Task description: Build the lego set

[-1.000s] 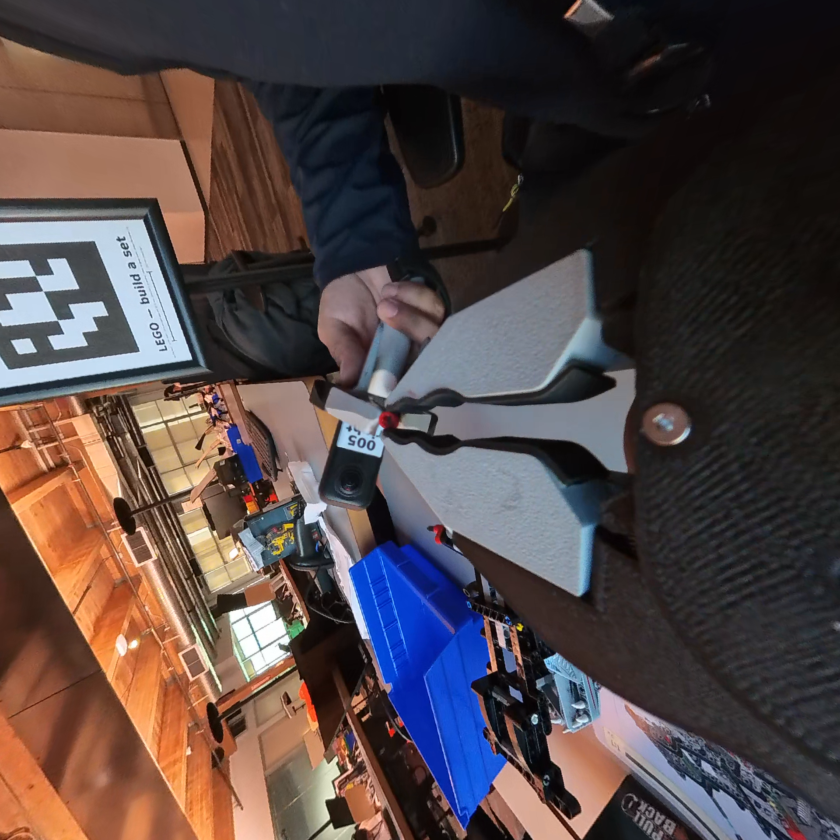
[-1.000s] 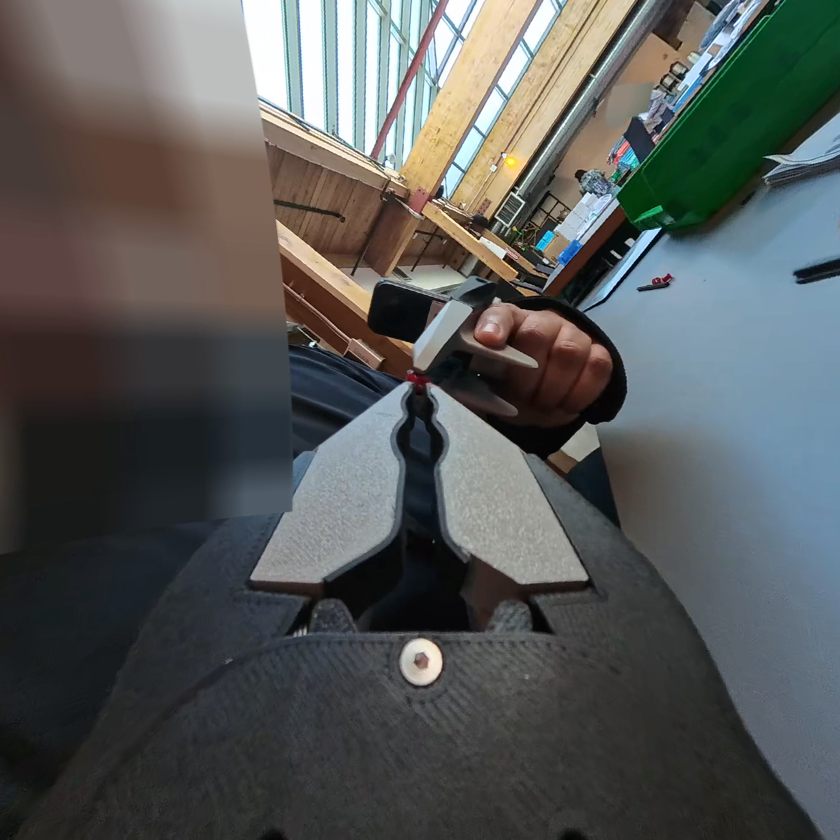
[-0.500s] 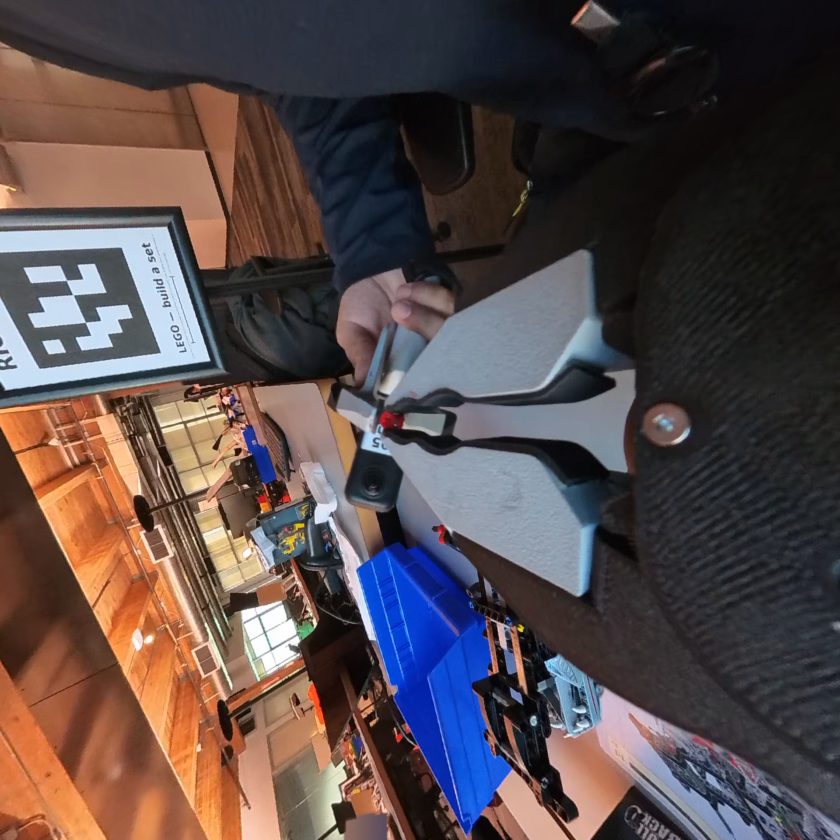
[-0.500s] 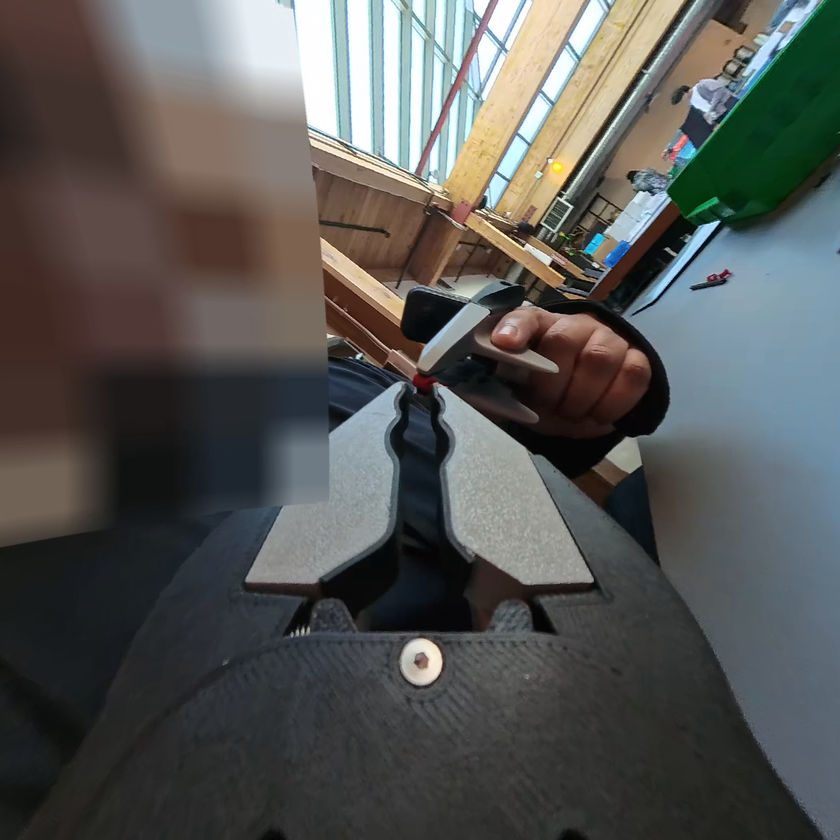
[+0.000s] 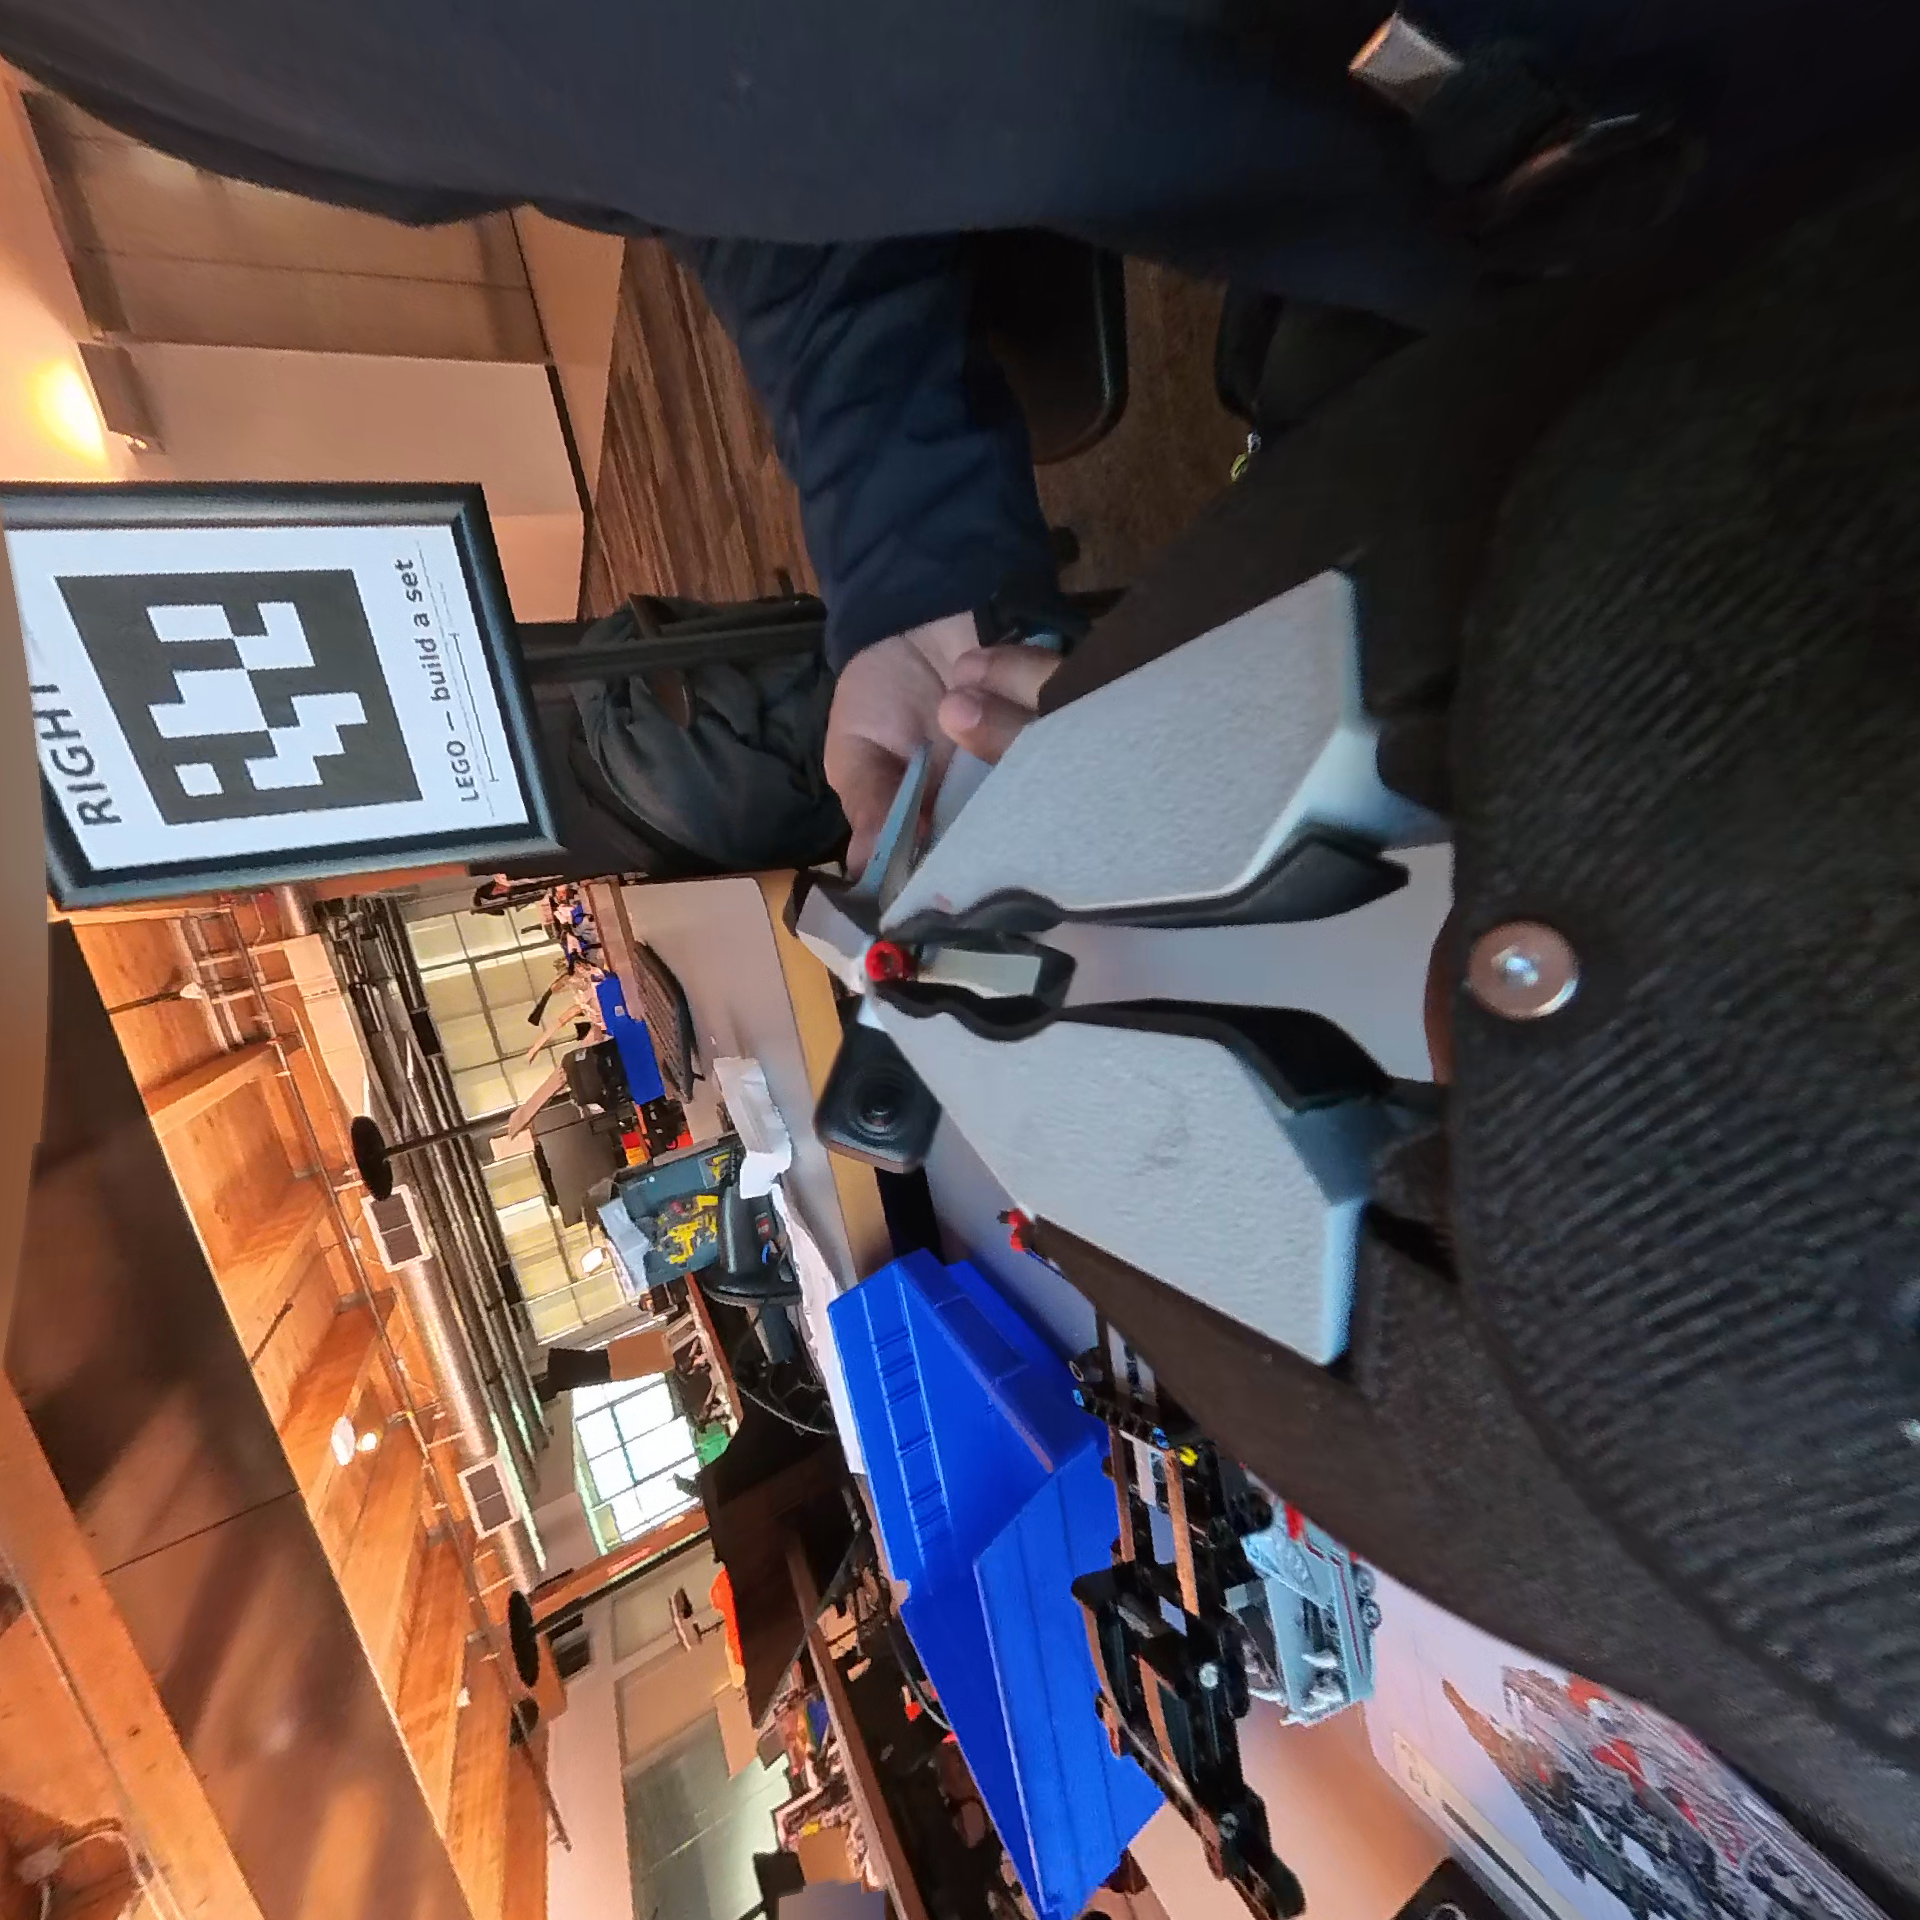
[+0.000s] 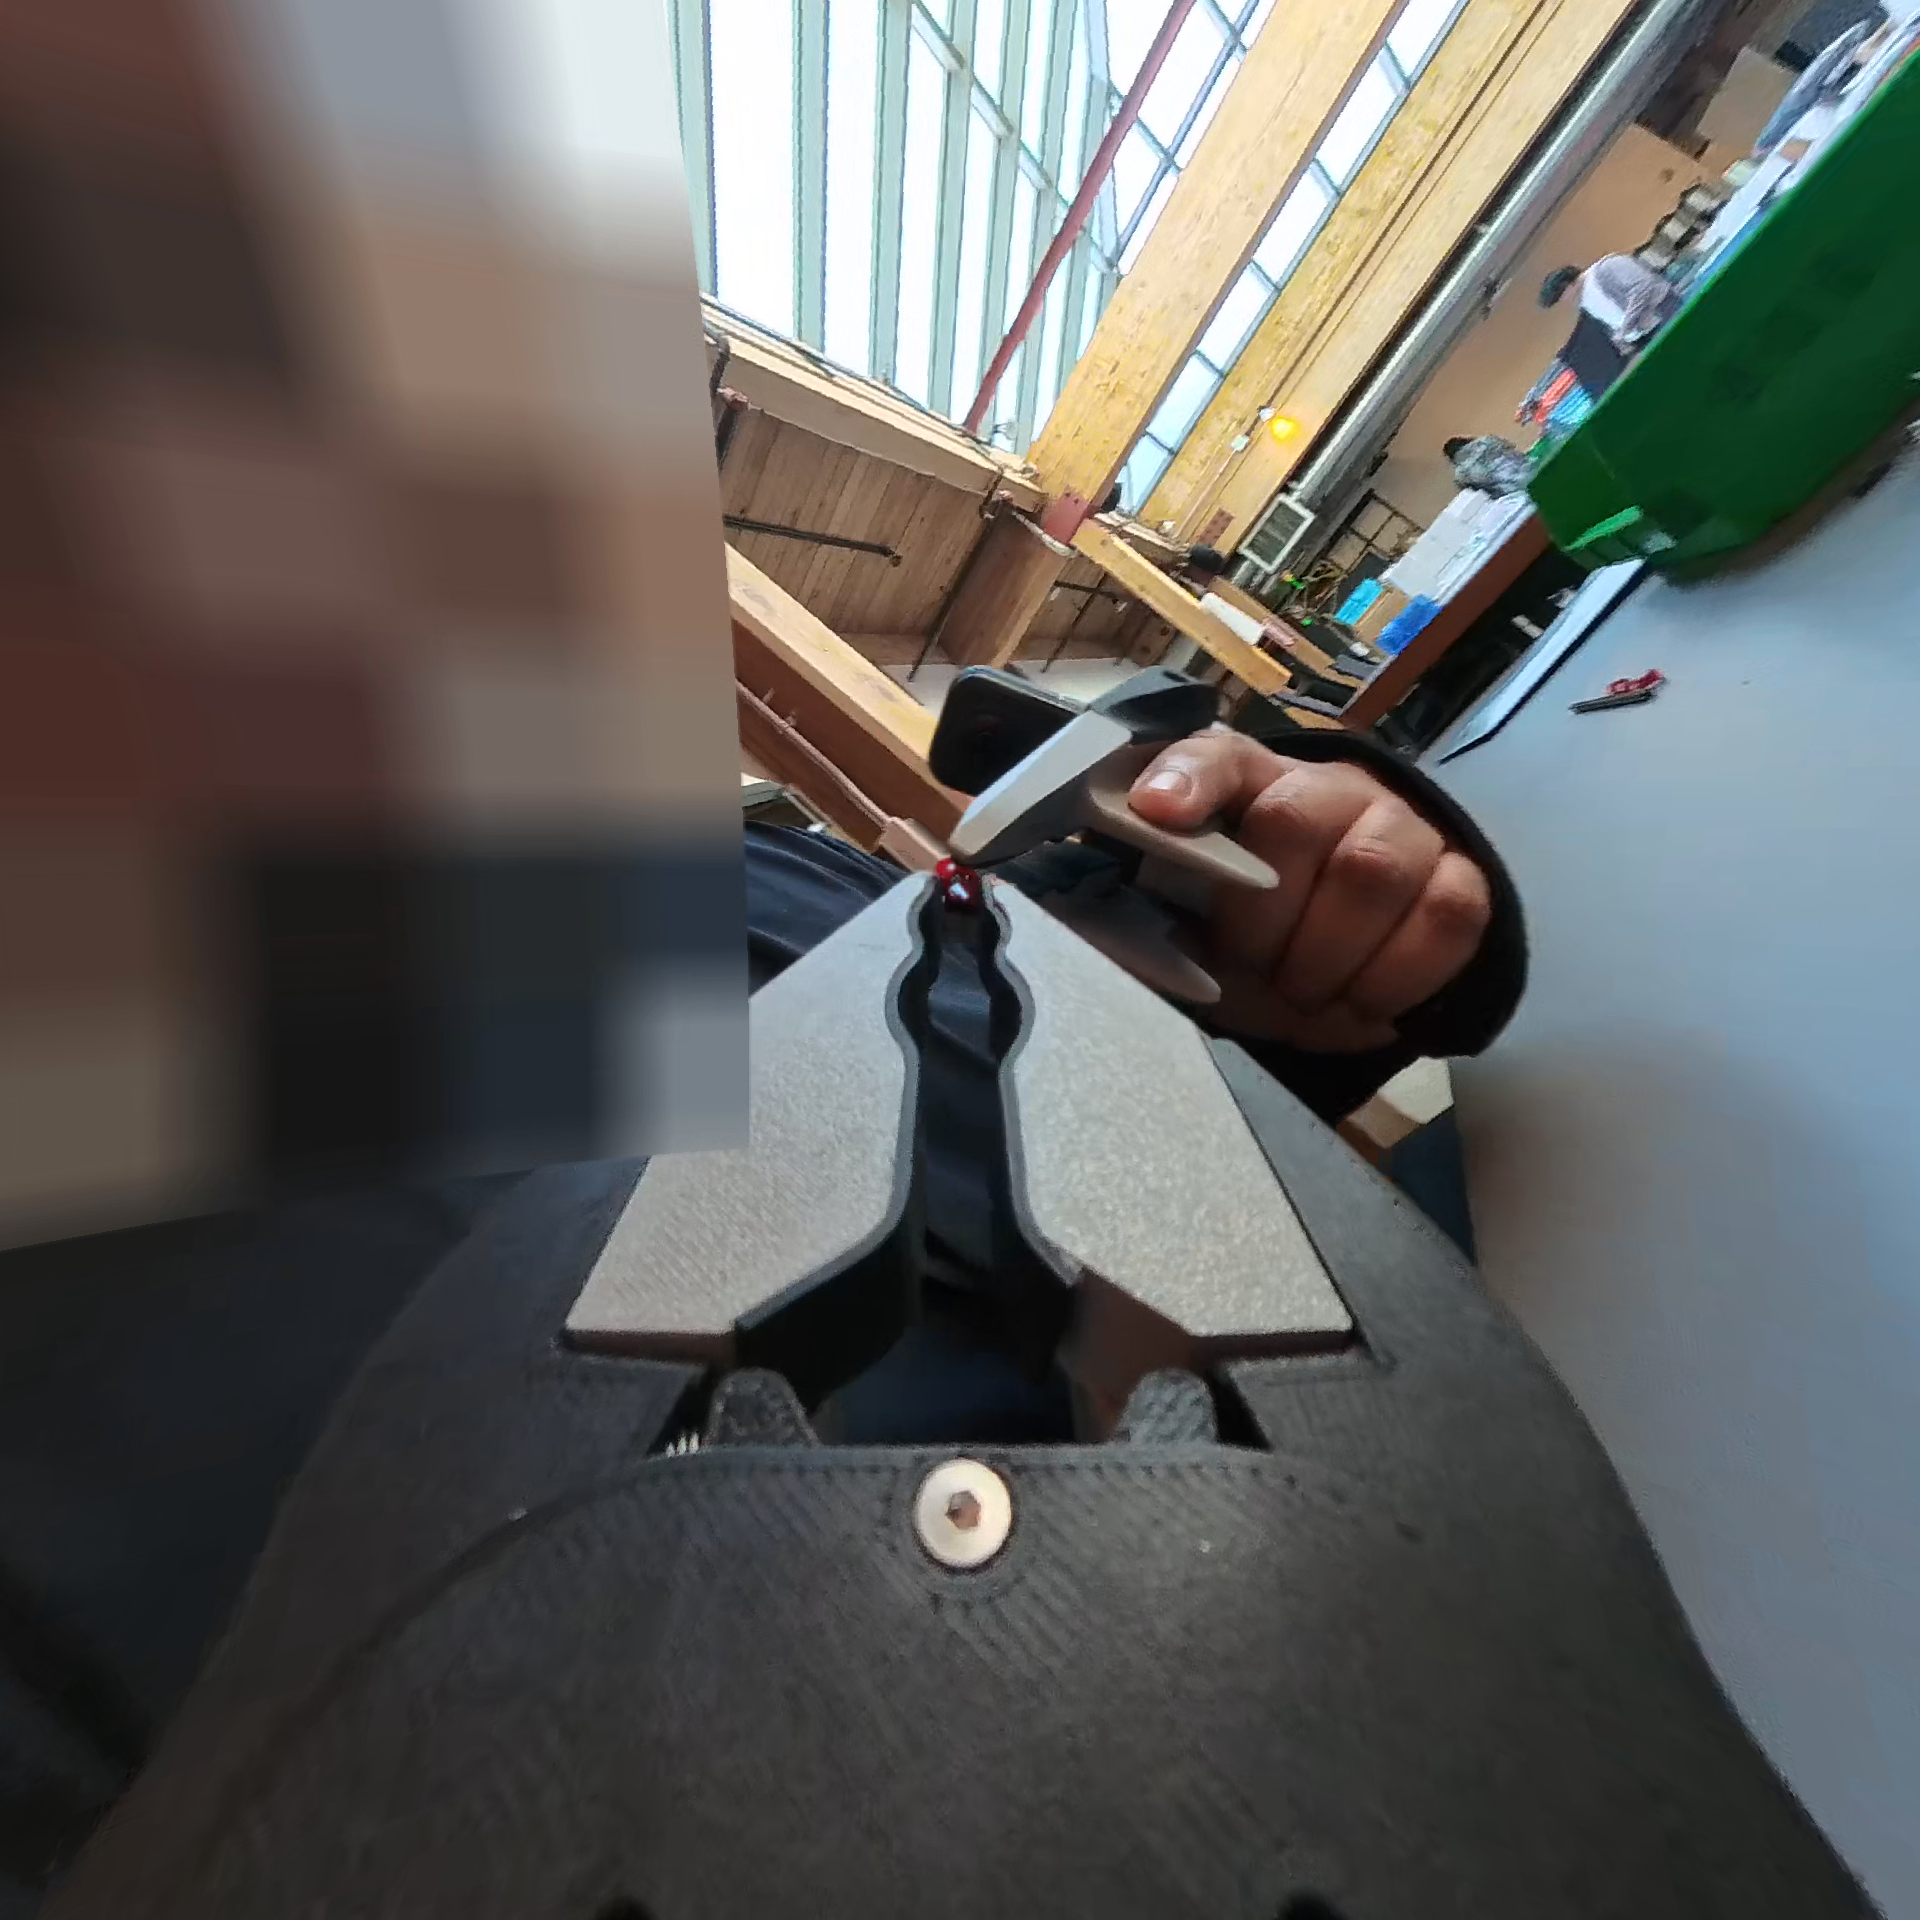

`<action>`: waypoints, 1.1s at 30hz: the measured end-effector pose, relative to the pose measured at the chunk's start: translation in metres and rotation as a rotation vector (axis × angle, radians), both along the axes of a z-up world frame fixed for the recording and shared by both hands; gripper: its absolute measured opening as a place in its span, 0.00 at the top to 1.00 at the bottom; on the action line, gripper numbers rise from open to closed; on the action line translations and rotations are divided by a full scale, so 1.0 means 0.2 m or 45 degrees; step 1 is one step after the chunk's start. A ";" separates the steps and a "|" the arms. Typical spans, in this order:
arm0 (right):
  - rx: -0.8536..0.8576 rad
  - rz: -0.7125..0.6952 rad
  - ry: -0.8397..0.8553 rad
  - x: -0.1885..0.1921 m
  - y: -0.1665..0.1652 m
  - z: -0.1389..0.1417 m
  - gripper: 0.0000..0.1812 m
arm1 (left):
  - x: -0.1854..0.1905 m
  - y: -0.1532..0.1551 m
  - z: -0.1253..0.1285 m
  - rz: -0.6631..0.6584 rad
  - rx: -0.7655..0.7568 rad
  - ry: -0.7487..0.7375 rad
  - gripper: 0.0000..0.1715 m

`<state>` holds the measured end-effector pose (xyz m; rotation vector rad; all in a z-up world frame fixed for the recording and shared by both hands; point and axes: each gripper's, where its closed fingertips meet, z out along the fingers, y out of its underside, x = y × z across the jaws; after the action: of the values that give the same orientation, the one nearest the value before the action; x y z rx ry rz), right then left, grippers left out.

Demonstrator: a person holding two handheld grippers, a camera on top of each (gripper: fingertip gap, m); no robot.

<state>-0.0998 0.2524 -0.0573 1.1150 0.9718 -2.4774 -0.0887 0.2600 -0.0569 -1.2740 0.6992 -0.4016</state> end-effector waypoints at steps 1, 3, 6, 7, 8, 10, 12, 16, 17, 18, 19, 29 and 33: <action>0.037 -0.024 -0.008 -0.01 0.00 -0.01 0.99 | -0.01 0.00 -0.01 0.012 -0.009 0.003 0.98; 0.133 -0.075 -0.032 -0.02 0.00 -0.02 0.99 | -0.02 0.00 -0.02 0.030 -0.027 0.029 0.98; 0.274 -0.146 -0.053 -0.03 0.01 -0.04 0.99 | -0.03 0.01 -0.04 0.069 -0.073 0.067 0.98; 0.312 -0.159 -0.055 -0.03 0.02 -0.04 0.99 | -0.04 0.02 -0.05 0.081 -0.086 0.079 0.98; 0.351 -0.177 -0.055 -0.04 0.02 -0.05 0.99 | -0.04 0.02 -0.05 0.098 -0.098 0.094 0.98; 0.425 -0.214 -0.041 -0.04 0.03 -0.05 0.99 | -0.05 0.03 -0.06 0.128 -0.125 0.110 0.97; 0.478 -0.220 -0.022 -0.03 0.03 -0.06 0.99 | -0.04 0.03 -0.06 0.112 -0.166 0.096 0.97; 0.621 -0.248 0.030 -0.02 0.02 -0.07 0.99 | -0.02 0.02 -0.08 0.044 -0.314 0.034 0.97; 0.649 -0.256 0.043 -0.02 0.02 -0.07 0.99 | -0.02 0.02 -0.08 0.021 -0.350 0.009 0.97; 0.674 -0.263 0.059 -0.01 0.02 -0.07 0.99 | -0.02 0.02 -0.08 0.000 -0.370 -0.007 0.97; 0.700 -0.276 0.077 -0.01 0.02 -0.07 0.99 | -0.02 0.01 -0.07 -0.016 -0.368 -0.010 0.97; 0.850 -0.366 0.132 -0.01 -0.02 -0.09 0.99 | -0.02 -0.02 -0.10 0.039 -0.120 0.293 0.98; 0.806 -0.336 0.148 0.01 -0.03 -0.07 1.00 | -0.04 -0.01 -0.10 0.032 -0.115 0.300 1.00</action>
<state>-0.0976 0.2473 -0.0711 1.3521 1.8356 -2.5197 -0.0960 0.2578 -0.0771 -1.4291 0.8704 -0.2670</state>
